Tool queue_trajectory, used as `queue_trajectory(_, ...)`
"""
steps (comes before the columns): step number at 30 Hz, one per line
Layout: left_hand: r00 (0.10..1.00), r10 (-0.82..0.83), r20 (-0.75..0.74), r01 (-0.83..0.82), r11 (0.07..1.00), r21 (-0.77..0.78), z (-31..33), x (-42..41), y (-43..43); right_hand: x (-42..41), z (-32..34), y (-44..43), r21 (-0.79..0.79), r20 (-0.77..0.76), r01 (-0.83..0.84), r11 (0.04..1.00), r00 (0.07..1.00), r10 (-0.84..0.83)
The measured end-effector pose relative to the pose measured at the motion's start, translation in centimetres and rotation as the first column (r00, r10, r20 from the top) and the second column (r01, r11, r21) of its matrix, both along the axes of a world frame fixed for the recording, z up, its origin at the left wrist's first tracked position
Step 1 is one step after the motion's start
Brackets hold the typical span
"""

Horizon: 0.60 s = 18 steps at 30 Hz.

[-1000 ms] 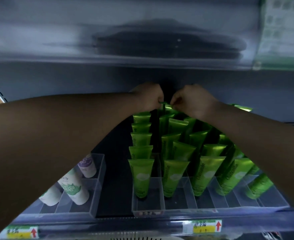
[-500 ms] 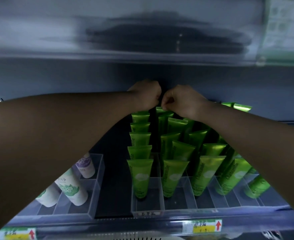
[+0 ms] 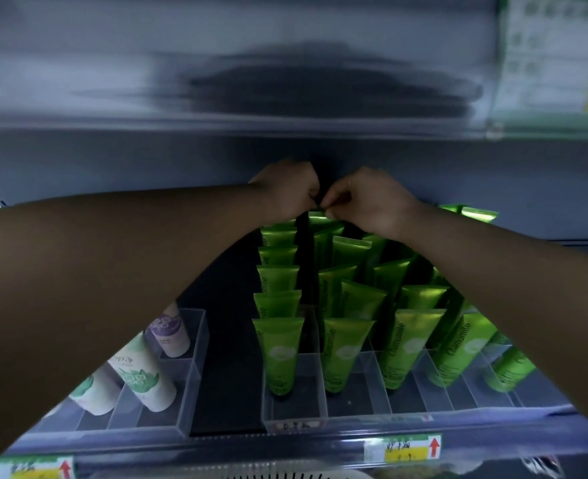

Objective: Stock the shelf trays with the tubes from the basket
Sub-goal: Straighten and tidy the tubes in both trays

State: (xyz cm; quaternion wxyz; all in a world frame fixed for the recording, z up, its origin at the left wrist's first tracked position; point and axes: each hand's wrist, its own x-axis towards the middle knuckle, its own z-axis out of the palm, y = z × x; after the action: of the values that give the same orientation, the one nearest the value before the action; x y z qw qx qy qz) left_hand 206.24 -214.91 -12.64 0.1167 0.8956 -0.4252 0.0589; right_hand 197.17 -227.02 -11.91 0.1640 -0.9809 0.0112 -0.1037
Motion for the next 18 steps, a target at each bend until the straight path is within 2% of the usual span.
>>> queue_trajectory(4,0.999,-0.027,-0.044,0.025,0.999,-0.040,0.8,-0.2,0.2,-0.7,0.8,-0.7,0.030,0.032,0.034,0.999,0.999,-0.035)
queue_trajectory(10,0.974,-0.055,-0.218,0.027,0.991,-0.129,1.7,-1.4,0.4,-2.5,1.9,-1.3,0.107,0.052,0.048,0.993,0.997,-0.053)
queue_trajectory(15,0.987,-0.103,-0.127,0.091,0.991,-0.101,2.3,-3.7,0.9,-4.3,1.9,-0.9,0.077,-0.010,0.031,0.997,0.999,-0.031)
queue_trajectory(18,0.986,-0.069,-0.149,0.063,0.997,-0.047,1.9,-4.2,0.9,-5.2,1.3,-0.4,0.015,-0.067,0.023,1.000,0.998,-0.022)
